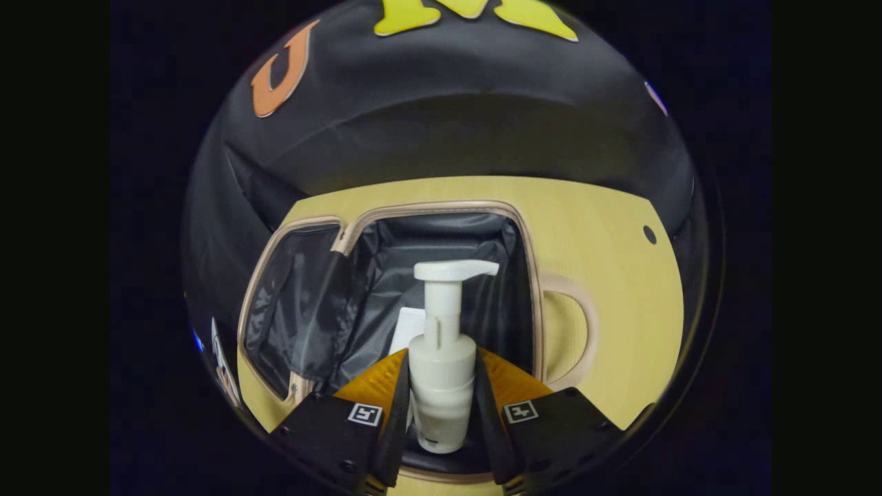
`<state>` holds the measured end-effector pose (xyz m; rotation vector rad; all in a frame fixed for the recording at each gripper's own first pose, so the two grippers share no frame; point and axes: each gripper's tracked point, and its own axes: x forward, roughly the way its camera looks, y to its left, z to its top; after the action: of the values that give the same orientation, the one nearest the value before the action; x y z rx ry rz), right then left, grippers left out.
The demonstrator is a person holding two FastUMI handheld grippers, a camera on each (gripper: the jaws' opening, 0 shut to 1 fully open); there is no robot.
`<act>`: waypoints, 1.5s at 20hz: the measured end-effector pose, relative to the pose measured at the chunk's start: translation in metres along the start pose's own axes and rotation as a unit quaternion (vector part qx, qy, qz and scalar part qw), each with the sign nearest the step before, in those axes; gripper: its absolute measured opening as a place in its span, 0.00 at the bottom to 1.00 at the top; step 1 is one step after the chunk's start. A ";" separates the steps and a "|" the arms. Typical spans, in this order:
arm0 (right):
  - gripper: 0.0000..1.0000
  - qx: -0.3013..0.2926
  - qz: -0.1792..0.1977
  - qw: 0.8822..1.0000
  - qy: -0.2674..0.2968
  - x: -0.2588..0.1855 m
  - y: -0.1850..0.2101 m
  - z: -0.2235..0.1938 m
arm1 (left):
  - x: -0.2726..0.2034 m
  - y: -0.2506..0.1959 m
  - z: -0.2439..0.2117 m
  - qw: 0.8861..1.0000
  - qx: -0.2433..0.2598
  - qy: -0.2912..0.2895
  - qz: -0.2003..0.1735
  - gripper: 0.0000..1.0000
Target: First open the suitcase, pack the skin care products into it, and then close the suitcase.
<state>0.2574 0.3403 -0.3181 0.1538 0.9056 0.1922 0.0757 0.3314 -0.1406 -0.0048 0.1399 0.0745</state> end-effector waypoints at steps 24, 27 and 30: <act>0.80 -0.039 0.083 0.989 -0.117 -0.197 -0.010 -0.043 | 0.082 0.128 -0.137 0.879 -0.462 0.113 0.033 0.96; 0.80 -0.081 0.044 0.983 -0.159 -0.260 -0.049 -0.056 | 0.107 0.126 -0.160 0.859 -0.496 0.123 0.037 0.96; 0.80 -0.113 0.012 0.975 -0.193 -0.295 -0.071 -0.063 | 0.122 0.120 -0.166 0.839 -0.530 0.122 0.020 0.93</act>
<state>0.0369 0.2061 -0.1457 -0.0102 0.4908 0.2763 0.1642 0.4583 -0.3223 -1.1346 0.3402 0.1871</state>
